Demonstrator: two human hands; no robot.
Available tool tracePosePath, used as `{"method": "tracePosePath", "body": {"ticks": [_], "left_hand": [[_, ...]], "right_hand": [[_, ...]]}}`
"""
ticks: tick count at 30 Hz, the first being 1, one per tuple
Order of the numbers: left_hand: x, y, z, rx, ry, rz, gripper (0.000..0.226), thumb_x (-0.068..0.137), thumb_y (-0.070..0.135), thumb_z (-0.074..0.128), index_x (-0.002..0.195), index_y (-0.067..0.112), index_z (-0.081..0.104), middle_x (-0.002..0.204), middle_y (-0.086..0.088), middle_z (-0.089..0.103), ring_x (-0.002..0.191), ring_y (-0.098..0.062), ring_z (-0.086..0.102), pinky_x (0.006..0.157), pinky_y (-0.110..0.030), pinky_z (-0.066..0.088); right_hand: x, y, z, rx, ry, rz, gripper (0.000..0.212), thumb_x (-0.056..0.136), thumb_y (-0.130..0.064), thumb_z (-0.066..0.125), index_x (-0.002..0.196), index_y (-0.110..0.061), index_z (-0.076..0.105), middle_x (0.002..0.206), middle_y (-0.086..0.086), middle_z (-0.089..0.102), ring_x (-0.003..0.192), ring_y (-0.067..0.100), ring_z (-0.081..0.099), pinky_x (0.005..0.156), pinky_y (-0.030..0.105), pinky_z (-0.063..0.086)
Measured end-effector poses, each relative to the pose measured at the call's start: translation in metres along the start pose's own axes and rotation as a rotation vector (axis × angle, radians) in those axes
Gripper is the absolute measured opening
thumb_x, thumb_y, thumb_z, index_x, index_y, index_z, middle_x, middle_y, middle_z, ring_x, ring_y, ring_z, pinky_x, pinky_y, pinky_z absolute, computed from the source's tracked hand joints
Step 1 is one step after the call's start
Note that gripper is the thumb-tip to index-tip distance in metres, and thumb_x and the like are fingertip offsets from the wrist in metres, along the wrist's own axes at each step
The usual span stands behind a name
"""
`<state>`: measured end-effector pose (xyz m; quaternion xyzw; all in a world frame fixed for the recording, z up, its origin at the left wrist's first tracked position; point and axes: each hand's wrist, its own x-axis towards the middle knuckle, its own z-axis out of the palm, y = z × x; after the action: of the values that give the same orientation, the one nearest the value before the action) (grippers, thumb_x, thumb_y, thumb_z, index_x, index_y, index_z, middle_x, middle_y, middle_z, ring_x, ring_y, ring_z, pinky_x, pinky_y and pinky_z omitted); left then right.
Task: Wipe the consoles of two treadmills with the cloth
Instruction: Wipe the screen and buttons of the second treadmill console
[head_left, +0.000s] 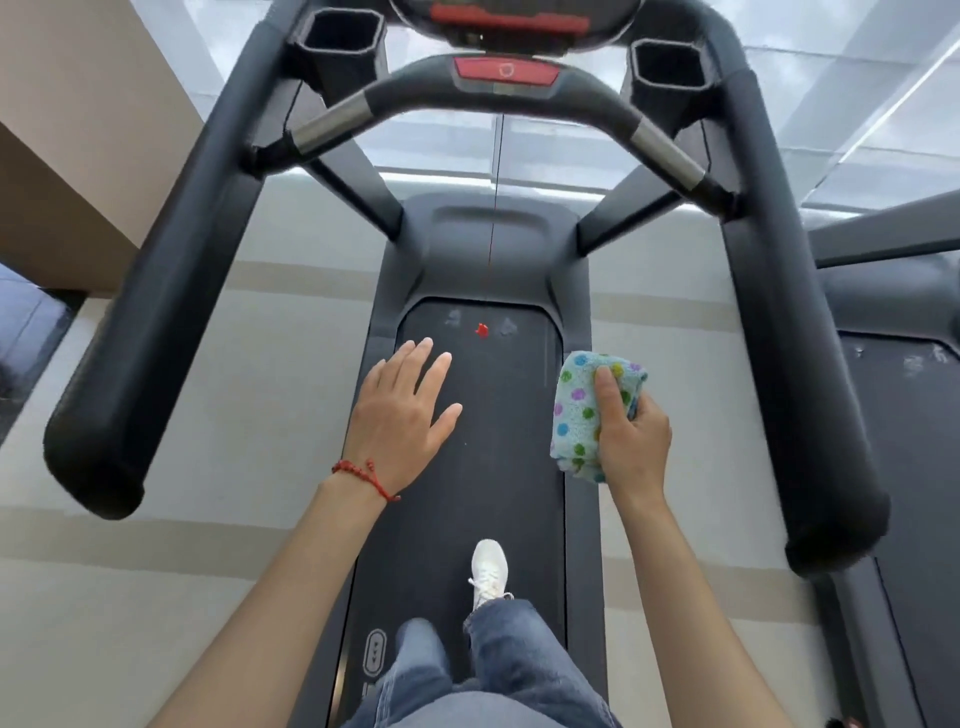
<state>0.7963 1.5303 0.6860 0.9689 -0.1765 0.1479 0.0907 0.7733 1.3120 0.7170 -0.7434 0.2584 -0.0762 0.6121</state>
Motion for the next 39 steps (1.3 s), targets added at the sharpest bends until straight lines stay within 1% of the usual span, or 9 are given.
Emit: {"method": "tracePosePath", "body": {"ticks": [2,4,11,19,23,25,30,34,39], "left_hand": [[0.03,-0.005,0.001,0.012,0.019,-0.002,0.052,0.088,0.037,0.041,0.12,0.002,0.061,0.125,-0.02,0.057,0.114,-0.036,0.055,0.09,-0.047,0.048],[0.062,-0.012,0.003,0.01,0.034,-0.007,0.052,0.088,0.037,0.041,0.121,0.002,0.06,0.125,-0.02,0.057,0.115,-0.036,0.055,0.09,-0.048,0.048],[0.157,-0.045,0.006,0.006,0.099,0.008,0.052,0.087,0.037,0.042,0.12,0.001,0.061,0.123,-0.021,0.058,0.113,-0.037,0.056,0.088,-0.049,0.05],[0.277,-0.107,0.014,0.003,0.208,0.099,0.05,0.089,0.035,0.046,0.121,0.0,0.06,0.126,-0.022,0.056,0.115,-0.038,0.054,0.092,-0.05,0.047],[0.335,-0.139,0.015,0.011,0.221,0.133,0.05,0.088,0.037,0.046,0.121,0.001,0.059,0.125,-0.021,0.056,0.115,-0.037,0.054,0.094,-0.049,0.046],[0.361,-0.151,0.016,0.015,0.237,0.154,0.05,0.088,0.037,0.046,0.121,0.001,0.059,0.126,-0.021,0.056,0.115,-0.037,0.054,0.094,-0.048,0.046],[0.416,-0.168,0.018,-0.004,0.278,0.168,0.05,0.088,0.036,0.048,0.123,0.002,0.058,0.128,-0.02,0.055,0.117,-0.035,0.051,0.097,-0.047,0.044],[0.454,-0.172,0.026,-0.007,0.294,0.162,0.05,0.089,0.036,0.047,0.123,0.001,0.058,0.129,-0.02,0.054,0.119,-0.035,0.051,0.096,-0.048,0.045],[0.5,-0.175,0.035,0.03,0.314,0.133,0.051,0.089,0.036,0.045,0.124,0.001,0.057,0.129,-0.021,0.054,0.12,-0.035,0.048,0.097,-0.051,0.044]], "right_hand": [[0.027,-0.016,0.008,0.012,-0.006,-0.013,0.028,0.088,-0.039,0.057,0.067,-0.021,0.057,0.068,-0.005,0.063,0.067,0.015,0.065,0.061,0.031,0.055],[0.055,-0.032,0.018,0.008,-0.012,-0.033,0.028,0.087,-0.039,0.058,0.065,-0.021,0.057,0.068,-0.005,0.062,0.067,0.015,0.064,0.061,0.031,0.054],[0.131,-0.077,0.059,0.022,-0.012,-0.092,0.029,0.087,-0.037,0.058,0.063,-0.021,0.056,0.066,-0.006,0.061,0.061,0.009,0.061,0.05,0.018,0.051],[0.219,-0.135,0.12,0.102,0.093,-0.145,0.027,0.086,-0.039,0.059,0.068,-0.019,0.058,0.071,-0.003,0.064,0.071,0.016,0.064,0.064,0.032,0.054],[0.259,-0.167,0.147,0.169,0.122,-0.178,0.024,0.086,-0.038,0.059,0.07,-0.02,0.06,0.074,-0.005,0.065,0.071,0.01,0.065,0.062,0.025,0.055],[0.277,-0.18,0.157,0.18,0.14,-0.211,0.024,0.086,-0.037,0.059,0.069,-0.02,0.06,0.073,-0.004,0.065,0.07,0.01,0.065,0.061,0.026,0.055],[0.321,-0.207,0.175,0.135,0.172,-0.276,0.026,0.088,-0.036,0.058,0.066,-0.022,0.058,0.067,-0.008,0.062,0.057,-0.004,0.061,0.05,0.012,0.048],[0.363,-0.223,0.184,0.102,0.175,-0.3,0.029,0.087,-0.04,0.057,0.065,-0.021,0.058,0.068,-0.006,0.062,0.063,0.005,0.061,0.055,0.016,0.05],[0.416,-0.243,0.197,0.093,0.125,-0.338,0.031,0.089,-0.036,0.057,0.061,-0.022,0.057,0.061,-0.009,0.06,0.054,-0.003,0.057,0.053,0.015,0.047]]}}
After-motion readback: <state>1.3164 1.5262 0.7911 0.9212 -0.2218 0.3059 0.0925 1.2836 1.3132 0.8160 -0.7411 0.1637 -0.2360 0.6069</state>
